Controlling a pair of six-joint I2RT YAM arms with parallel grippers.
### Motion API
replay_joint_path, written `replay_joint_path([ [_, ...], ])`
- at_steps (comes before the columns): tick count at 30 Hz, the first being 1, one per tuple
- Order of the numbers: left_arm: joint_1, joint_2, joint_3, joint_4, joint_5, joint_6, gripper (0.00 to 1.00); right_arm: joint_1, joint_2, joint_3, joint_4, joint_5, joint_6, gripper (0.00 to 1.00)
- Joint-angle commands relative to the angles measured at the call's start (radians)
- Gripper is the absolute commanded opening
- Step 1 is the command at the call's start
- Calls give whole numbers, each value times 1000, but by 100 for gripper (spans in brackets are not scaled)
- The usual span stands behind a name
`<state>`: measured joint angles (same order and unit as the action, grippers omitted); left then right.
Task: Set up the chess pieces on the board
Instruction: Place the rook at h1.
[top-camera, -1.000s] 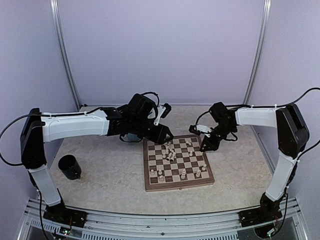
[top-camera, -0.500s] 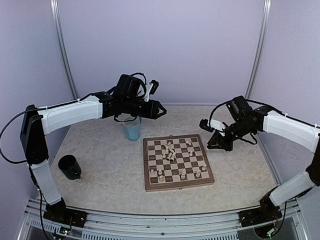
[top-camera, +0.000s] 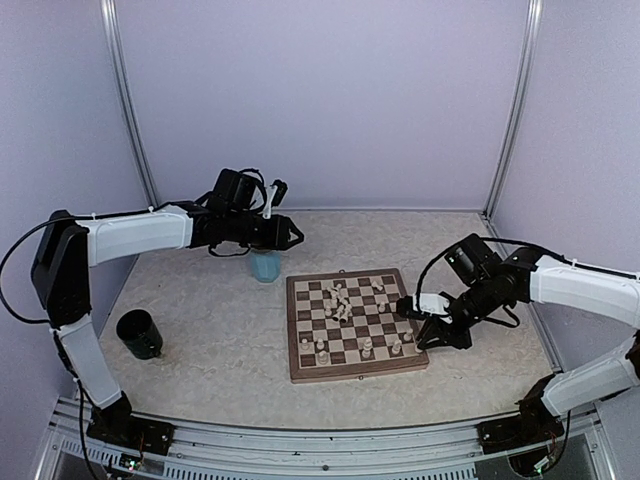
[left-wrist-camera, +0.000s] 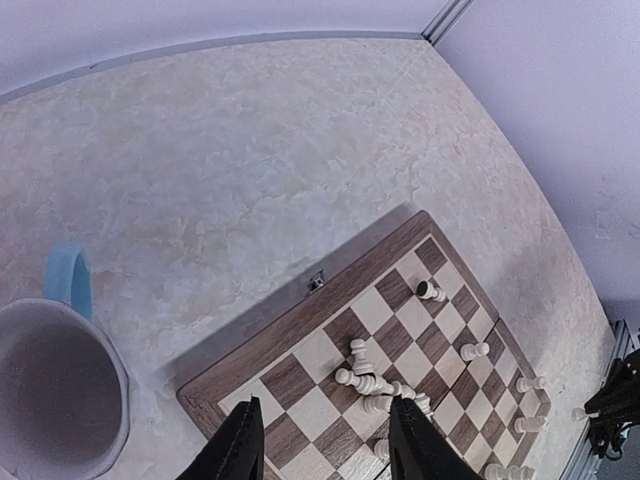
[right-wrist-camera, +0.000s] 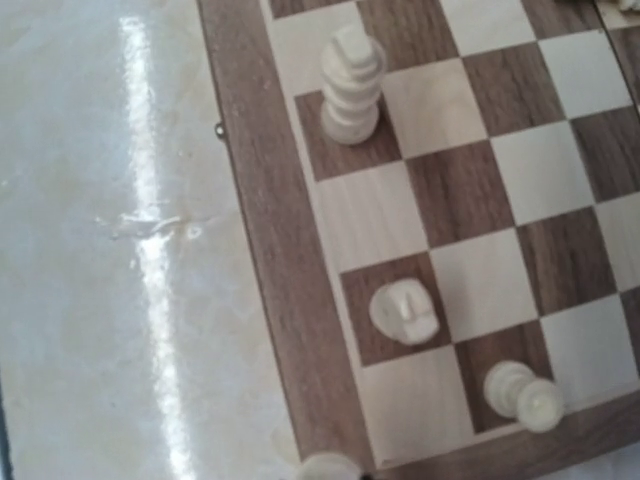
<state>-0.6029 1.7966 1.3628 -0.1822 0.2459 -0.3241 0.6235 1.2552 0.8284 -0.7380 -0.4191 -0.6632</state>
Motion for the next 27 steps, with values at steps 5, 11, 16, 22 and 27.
replay_joint_path([
  [5,-5,-59,14,26,19,19,44,22,87,-9,108,65,15,8],
  [11,-5,-85,13,21,24,19,44,25,127,-6,123,78,14,8],
  [16,-11,-99,13,18,28,19,44,28,152,-1,129,88,19,10],
  [22,-32,-106,16,9,15,30,44,35,176,5,138,102,25,12],
  [27,-50,-106,22,-2,10,39,44,37,191,10,146,109,33,13],
])
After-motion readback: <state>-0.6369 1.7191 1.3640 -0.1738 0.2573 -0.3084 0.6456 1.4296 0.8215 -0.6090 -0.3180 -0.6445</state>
